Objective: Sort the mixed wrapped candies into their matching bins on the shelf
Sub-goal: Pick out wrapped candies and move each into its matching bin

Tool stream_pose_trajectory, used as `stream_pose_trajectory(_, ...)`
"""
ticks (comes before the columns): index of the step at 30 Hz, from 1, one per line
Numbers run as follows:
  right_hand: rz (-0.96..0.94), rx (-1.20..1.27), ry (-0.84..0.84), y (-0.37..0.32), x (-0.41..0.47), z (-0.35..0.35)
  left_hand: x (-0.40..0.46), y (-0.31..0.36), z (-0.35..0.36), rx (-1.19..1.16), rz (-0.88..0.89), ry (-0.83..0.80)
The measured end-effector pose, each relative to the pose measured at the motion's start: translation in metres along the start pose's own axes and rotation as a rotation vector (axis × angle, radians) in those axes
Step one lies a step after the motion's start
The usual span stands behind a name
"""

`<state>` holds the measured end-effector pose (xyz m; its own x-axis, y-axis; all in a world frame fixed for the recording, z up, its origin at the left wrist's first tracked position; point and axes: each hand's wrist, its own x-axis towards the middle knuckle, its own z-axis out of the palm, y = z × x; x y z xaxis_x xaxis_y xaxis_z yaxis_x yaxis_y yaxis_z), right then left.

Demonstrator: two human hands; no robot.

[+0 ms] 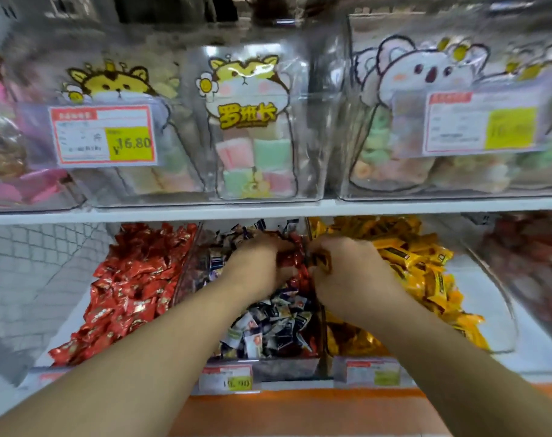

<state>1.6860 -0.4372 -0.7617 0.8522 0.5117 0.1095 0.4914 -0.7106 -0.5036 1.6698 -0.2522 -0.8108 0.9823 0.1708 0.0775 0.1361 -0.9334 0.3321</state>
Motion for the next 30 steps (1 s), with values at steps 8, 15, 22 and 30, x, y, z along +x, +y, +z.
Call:
stream_pose_trajectory(8,-0.003,0.031,0.001,0.004,0.001,0.001,-0.01,0.005,0.005,-0.11,-0.011,0.172)
stream_pose_trajectory(15,-0.026,0.028,0.005,0.004,0.0,0.001,-0.024,0.005,-0.011,-0.384,-0.193,0.291)
stream_pose_trajectory(22,-0.11,-0.113,0.075,-0.008,0.001,0.004,-0.058,0.001,-0.041,-0.871,-0.253,0.422)
stream_pose_trajectory(30,-0.182,0.248,-0.015,-0.04,-0.005,0.022,-0.09,0.0,-0.042,-1.083,-0.304,0.389)
